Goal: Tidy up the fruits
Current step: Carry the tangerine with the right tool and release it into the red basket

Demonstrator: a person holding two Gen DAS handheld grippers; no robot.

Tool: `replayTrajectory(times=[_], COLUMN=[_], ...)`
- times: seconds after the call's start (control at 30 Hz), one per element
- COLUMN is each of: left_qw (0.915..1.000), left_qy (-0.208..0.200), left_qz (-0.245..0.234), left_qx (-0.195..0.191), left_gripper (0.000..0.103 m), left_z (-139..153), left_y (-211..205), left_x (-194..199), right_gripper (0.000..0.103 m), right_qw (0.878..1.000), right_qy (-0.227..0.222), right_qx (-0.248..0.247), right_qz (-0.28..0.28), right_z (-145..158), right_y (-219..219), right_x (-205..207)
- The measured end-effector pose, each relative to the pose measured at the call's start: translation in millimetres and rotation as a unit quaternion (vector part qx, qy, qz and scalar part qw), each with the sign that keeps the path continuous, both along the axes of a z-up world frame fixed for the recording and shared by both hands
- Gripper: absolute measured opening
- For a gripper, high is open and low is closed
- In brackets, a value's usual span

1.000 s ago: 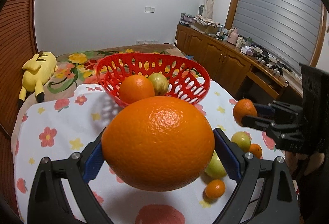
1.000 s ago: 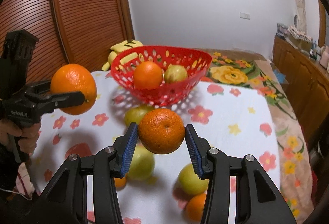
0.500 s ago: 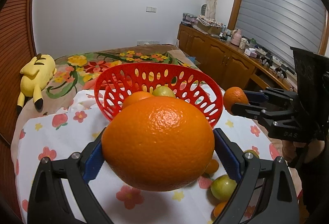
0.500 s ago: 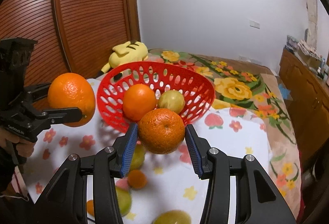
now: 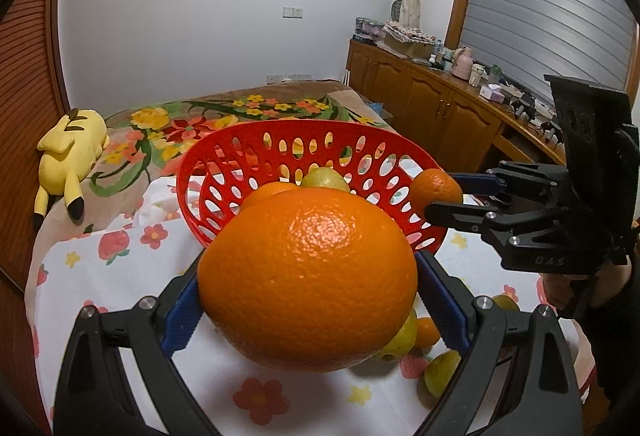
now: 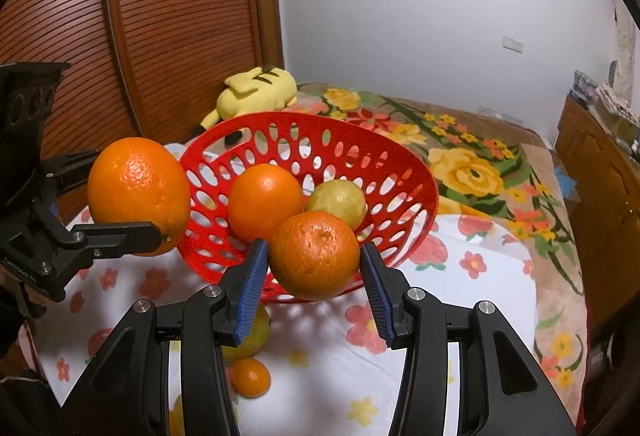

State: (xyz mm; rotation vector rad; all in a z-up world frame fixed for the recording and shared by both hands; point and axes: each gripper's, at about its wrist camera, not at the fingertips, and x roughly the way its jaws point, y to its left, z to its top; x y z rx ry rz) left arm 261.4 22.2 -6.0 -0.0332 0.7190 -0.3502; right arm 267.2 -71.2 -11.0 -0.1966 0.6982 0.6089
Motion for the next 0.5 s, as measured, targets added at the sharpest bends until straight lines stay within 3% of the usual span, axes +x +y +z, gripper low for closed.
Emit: replayTrajectory(times=[0.37, 0.5], left_qw=[1.0, 1.0], left_qy=[-0.002, -0.001], left_qz=[-0.002, -0.004], left_qx=[0.003, 0.006], left_gripper=[0.095, 0.095], left_z=[0, 1], left_y=[-3, -7], left_x=[6, 11], right_gripper=[0.048, 0.054], right_qw=[1.0, 1.0], right_qy=[0.014, 0.006], right_qx=[-0.004, 0.001], right_qz=[0.002, -0.009], right_z=[-8, -5], right_y=[2, -3], right_x=[11, 11])
